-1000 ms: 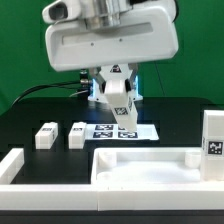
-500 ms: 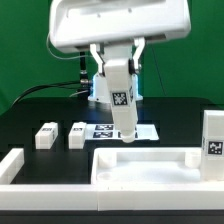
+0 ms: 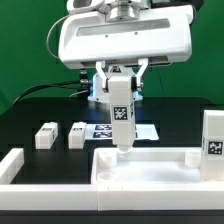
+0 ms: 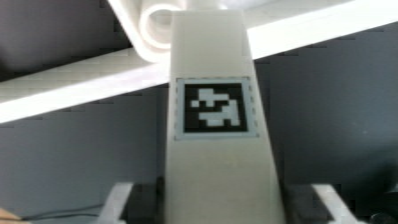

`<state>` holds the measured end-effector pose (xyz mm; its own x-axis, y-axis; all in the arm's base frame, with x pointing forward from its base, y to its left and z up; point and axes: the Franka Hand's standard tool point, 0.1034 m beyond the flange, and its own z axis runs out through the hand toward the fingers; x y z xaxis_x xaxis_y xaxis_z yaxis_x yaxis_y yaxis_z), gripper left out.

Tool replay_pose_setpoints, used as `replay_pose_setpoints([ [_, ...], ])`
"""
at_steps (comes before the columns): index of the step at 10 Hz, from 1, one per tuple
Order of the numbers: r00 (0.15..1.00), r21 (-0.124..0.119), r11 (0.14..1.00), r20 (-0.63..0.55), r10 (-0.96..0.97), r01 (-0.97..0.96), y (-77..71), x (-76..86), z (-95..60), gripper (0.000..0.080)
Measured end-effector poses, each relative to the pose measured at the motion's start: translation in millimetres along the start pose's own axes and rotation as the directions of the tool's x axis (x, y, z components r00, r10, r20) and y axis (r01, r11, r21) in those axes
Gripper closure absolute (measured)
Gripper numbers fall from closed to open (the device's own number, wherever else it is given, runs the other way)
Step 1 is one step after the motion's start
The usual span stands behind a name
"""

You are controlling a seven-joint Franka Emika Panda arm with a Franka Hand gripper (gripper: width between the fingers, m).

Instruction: Assemble desk

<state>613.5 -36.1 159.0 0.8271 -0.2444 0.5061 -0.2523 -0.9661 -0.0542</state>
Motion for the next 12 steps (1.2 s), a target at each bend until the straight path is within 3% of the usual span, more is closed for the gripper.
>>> replay_pose_setpoints([
  [1,1.000,-0.002,1.000,-0.001,0.003,-0.003,1.8,6.6,0.9,0.0511],
  [6,1.000,-0.017,1.000,-0.003,-0.014,0.014,3.3,8.6,20.4,0.0511],
  [8,1.000,-0.025,0.999,0.003,-0.019,0.019,4.9,0.7,27.7,0.0511],
  [12,1.000,-0.035,0.999,-0.020,-0.021,0.020,9.7,2.2,31.3,0.0511],
])
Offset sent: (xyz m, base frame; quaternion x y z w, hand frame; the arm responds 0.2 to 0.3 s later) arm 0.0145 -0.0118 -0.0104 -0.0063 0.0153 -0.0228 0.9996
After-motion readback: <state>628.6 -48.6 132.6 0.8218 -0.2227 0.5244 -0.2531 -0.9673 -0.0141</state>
